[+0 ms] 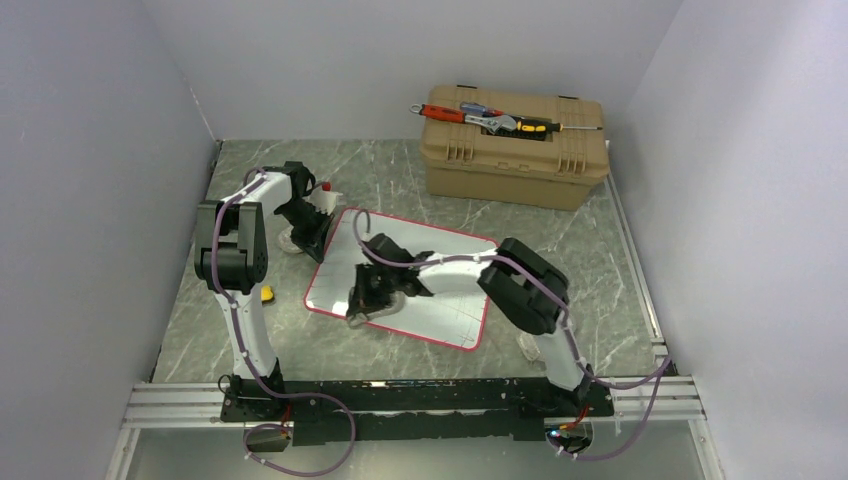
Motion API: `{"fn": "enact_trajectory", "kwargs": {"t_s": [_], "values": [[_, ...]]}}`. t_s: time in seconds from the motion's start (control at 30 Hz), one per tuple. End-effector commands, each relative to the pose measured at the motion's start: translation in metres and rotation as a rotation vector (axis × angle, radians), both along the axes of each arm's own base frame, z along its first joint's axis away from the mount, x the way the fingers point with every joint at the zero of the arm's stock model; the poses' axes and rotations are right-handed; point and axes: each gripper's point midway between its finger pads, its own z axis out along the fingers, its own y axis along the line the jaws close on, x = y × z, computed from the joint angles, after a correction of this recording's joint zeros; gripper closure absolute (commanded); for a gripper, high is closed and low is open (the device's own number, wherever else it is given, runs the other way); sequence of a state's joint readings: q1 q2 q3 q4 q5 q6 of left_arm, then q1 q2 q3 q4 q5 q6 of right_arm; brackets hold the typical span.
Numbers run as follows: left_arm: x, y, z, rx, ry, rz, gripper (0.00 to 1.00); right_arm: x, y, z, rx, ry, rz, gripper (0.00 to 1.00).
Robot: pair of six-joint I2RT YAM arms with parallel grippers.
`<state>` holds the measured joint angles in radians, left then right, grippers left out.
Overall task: Erase the whiteboard
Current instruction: Hold the whiteboard at the center of the board.
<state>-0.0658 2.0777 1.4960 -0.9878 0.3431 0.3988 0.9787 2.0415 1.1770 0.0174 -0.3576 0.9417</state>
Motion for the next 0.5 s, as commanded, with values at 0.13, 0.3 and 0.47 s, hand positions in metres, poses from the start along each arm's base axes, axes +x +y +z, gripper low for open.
{"fn": "enact_trajectory", "kwargs": {"t_s": [0.13, 0.3, 0.47], "values": [[-0.022, 0.001, -0.038, 0.030, 0.101, -0.039, 0.97, -0.045, -0.113, -0.111, -0.523, 0.114, 0.023, 1.00], [-0.017, 0.002, -0.037, 0.023, 0.092, -0.033, 0.97, -0.083, -0.234, -0.100, -0.543, 0.308, -0.289, 1.00], [-0.011, -0.002, -0.036, 0.005, 0.092, -0.024, 0.97, -0.097, -0.280, -0.084, -0.562, 0.265, -0.397, 1.00]]}}
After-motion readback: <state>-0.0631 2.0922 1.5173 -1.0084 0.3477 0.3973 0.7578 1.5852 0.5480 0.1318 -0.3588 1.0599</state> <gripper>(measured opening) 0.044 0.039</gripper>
